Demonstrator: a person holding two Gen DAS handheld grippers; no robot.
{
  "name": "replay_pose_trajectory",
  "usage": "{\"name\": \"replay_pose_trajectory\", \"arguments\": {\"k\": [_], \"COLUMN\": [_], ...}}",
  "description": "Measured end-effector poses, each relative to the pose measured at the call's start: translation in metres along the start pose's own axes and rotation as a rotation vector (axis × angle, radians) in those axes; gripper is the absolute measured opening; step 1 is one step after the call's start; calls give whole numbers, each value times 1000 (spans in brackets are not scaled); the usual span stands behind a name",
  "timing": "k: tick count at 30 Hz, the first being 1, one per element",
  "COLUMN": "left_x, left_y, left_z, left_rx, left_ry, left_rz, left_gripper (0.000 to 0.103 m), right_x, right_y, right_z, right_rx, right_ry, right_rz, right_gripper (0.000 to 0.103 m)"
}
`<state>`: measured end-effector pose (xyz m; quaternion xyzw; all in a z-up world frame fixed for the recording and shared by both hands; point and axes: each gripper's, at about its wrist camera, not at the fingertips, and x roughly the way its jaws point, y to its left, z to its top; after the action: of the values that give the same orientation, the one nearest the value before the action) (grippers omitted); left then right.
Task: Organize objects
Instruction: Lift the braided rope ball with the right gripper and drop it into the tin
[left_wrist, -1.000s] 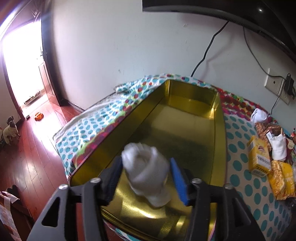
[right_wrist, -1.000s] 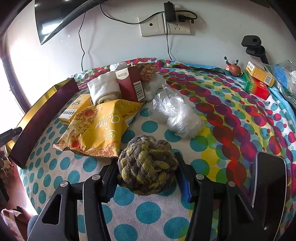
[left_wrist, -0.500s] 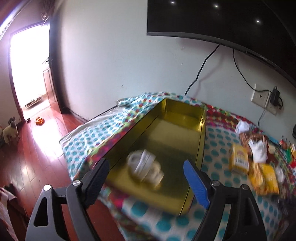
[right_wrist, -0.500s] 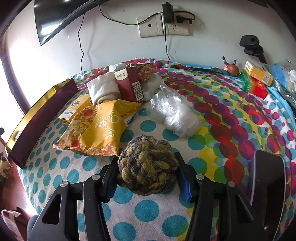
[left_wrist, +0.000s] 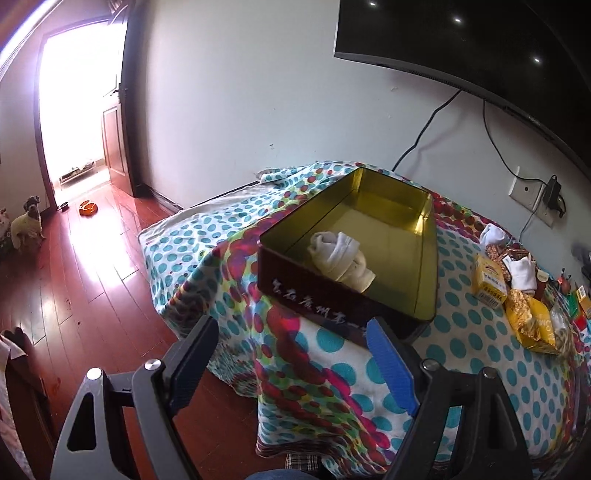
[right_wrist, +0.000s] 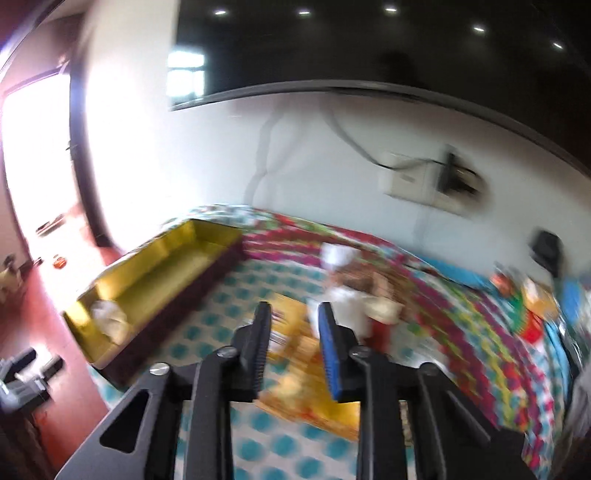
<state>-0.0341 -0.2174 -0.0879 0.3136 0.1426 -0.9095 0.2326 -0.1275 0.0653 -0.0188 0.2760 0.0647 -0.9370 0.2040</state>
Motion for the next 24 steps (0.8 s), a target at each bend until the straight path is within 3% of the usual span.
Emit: {"name": "replay_pose_trajectory", "arguments": {"k": [5,6,7,8,9,10,13,15,17,19,20,21,24], "left_x": [4,4,3,3,3,4,5,5,2,-3,-6,-8,-15], "left_y": [0,-1,-1,-1,1,2,5,3,-2,-8,-11,-14,-25], "left_z": [-1,-1,0,1,2,2,2,1,0,-2,-2,-3,-5], "left_rx": [-9,6,10,8,0,-9,-28,-31,-13,10,20,27,56], "left_ry": [16,12,4,-1,-4,-4,4,7,-2,-19,-28,-38,-56], "left_rz": [-57,-54,-54,-56,-58,-61,-69,-78,-80,-78,-75,-77,-92], "left_gripper": [85,85,85,85,85,85,85,85,85,85,85,85,85], "right_x": [17,17,14,4,-3,-11,-11,1,19,36,52,61,82], "right_y": [50,46,36,20,2,-18,-70,-94,-111,-118,-122,-124,-139], "right_z": [33,35,35,32,26,16,-24,-51,-77,-89,-94,-97,-96], "right_rx": [-101,-94,-84,-70,-56,-40,1,36,60,56,51,67,129], "right_ry": [28,46,62,54,36,19,80,146,201,239,278,298,315], "right_rz": [73,82,81,54,6,-46,-169,-191,-218,-240,-257,-239,-183], "right_gripper": [17,30,53,69,100,103,103,101,92,66,62,50,47]}}
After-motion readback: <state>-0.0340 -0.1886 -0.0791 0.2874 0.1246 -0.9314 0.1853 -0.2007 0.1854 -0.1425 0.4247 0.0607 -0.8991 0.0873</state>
